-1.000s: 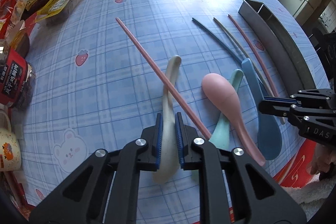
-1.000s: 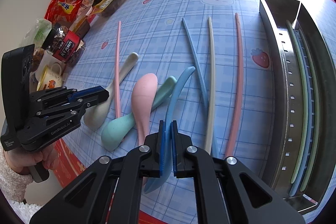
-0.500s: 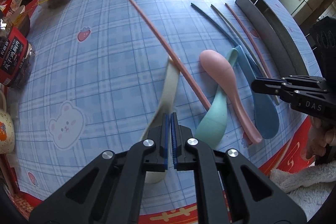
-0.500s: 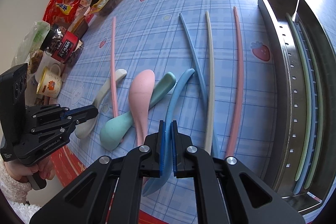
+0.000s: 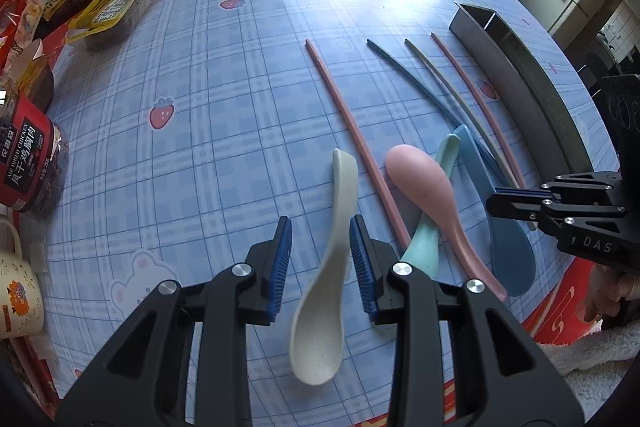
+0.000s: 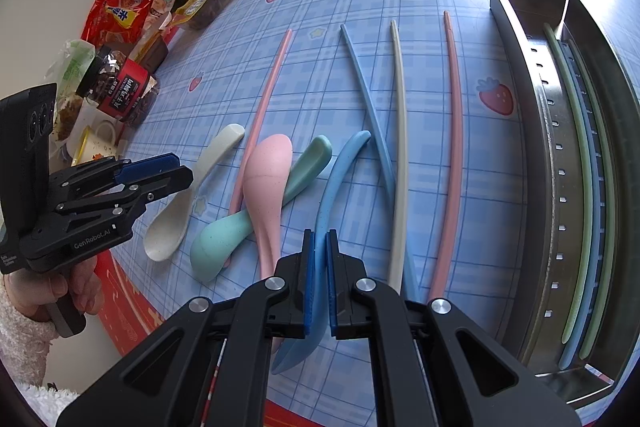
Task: Organize utensils
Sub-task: 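Lift the blue spoon with the right tool while the left tool lifts the cream spoon, then carry both spoons into the steel basket and open both tools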
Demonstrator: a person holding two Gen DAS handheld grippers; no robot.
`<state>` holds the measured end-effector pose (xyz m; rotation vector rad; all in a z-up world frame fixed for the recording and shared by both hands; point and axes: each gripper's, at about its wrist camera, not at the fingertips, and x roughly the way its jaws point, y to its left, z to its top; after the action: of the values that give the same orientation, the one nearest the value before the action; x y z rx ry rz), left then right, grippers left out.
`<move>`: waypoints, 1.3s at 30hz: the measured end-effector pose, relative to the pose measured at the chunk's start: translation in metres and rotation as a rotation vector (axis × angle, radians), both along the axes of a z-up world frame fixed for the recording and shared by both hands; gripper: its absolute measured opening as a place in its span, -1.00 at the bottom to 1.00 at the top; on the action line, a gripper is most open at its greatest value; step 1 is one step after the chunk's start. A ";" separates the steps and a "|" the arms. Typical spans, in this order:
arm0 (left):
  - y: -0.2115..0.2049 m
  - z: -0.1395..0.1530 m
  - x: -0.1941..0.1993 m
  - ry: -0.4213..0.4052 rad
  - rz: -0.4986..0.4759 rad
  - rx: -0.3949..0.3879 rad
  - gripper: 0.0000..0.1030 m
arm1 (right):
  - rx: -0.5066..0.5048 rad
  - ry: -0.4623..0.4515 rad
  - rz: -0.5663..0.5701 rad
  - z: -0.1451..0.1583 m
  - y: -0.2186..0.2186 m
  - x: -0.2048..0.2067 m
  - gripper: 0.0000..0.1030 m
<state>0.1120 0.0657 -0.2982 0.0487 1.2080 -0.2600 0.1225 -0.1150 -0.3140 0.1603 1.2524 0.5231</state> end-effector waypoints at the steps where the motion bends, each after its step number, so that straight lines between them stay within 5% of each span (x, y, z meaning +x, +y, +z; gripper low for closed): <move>1: 0.000 -0.002 0.003 0.010 -0.007 -0.016 -0.36 | 0.000 0.000 0.000 0.000 0.000 0.000 -0.88; 7: -0.002 -0.017 0.005 0.047 -0.044 0.001 -0.35 | -0.001 0.000 0.000 0.000 0.000 0.000 -0.88; 16: 0.001 -0.020 0.003 -0.002 -0.034 -0.004 -0.37 | -0.008 0.004 0.005 -0.002 0.001 -0.001 -0.88; 20: 0.002 -0.021 -0.003 -0.024 0.018 0.017 -0.64 | 0.000 0.012 0.001 -0.003 0.002 0.000 -0.88; 39: 0.045 0.005 -0.066 0.010 0.304 -0.264 -0.66 | 0.015 0.041 -0.010 -0.006 -0.001 -0.001 -0.87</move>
<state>0.0458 0.1111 -0.2928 -0.3640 1.1647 -0.1505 0.1219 -0.1160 -0.3201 0.1908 1.2873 0.5235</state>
